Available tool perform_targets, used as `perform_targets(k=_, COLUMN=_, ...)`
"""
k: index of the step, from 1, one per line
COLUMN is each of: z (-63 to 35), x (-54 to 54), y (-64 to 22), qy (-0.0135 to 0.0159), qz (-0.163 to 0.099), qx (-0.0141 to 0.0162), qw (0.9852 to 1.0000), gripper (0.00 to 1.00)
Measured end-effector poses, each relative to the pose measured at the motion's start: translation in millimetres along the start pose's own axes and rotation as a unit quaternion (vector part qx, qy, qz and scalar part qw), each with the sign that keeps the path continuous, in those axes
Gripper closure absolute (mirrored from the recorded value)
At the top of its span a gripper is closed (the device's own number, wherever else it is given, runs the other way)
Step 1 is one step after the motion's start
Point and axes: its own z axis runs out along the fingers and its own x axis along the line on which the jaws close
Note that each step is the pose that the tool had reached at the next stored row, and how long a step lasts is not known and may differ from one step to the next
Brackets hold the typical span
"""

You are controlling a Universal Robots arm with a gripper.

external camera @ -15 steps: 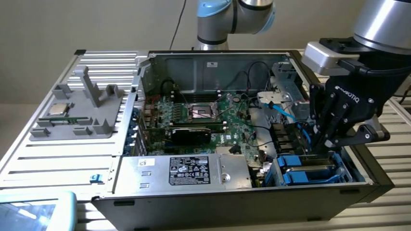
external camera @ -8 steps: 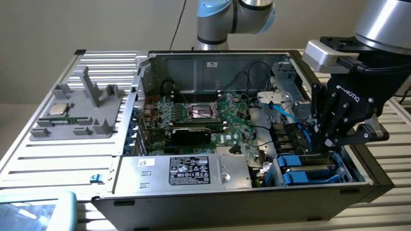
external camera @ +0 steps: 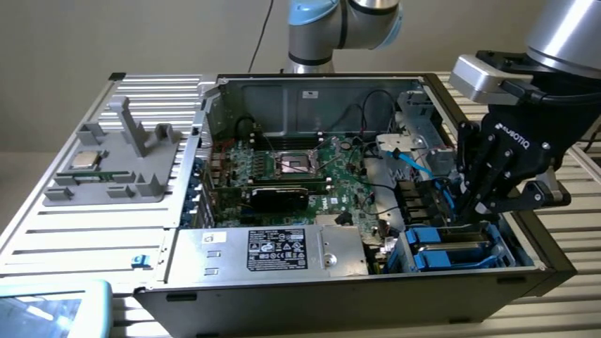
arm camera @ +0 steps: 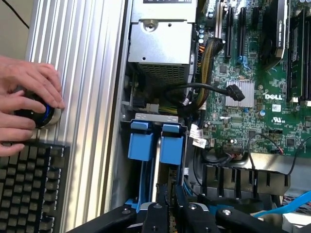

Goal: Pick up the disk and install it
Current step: 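Insert the first disk wire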

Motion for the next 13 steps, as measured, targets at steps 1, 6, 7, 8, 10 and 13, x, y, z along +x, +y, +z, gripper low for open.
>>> perform_targets(k=1, z=-0.1, x=0.0, y=-0.4, qy=-0.0001, qz=0.001, qx=-0.0006, qw=1.0000, gripper=0.83)
perform_targets(k=6, z=-0.3, x=0.2, y=-2.9, qy=-0.0002, qz=0.002, qx=-0.0014, qw=1.0000, gripper=0.83)
perform_targets(k=7, z=-0.3, x=0.3, y=-4.4, qy=-0.0003, qz=0.002, qx=-0.0015, qw=1.0000, gripper=0.83)
perform_targets(k=8, z=-0.5, x=0.3, y=-5.9, qy=-0.0002, qz=0.002, qx=-0.0016, qw=1.0000, gripper=0.83)
perform_targets(k=10, z=-0.3, x=0.4, y=-7.8, qy=-0.0004, qz=0.002, qx=-0.0021, qw=1.0000, gripper=0.83)
perform_targets(k=13, z=0.5, x=0.3, y=-8.1, qy=-0.0012, qz=0.006, qx=-0.0078, qw=1.0000, gripper=0.83)
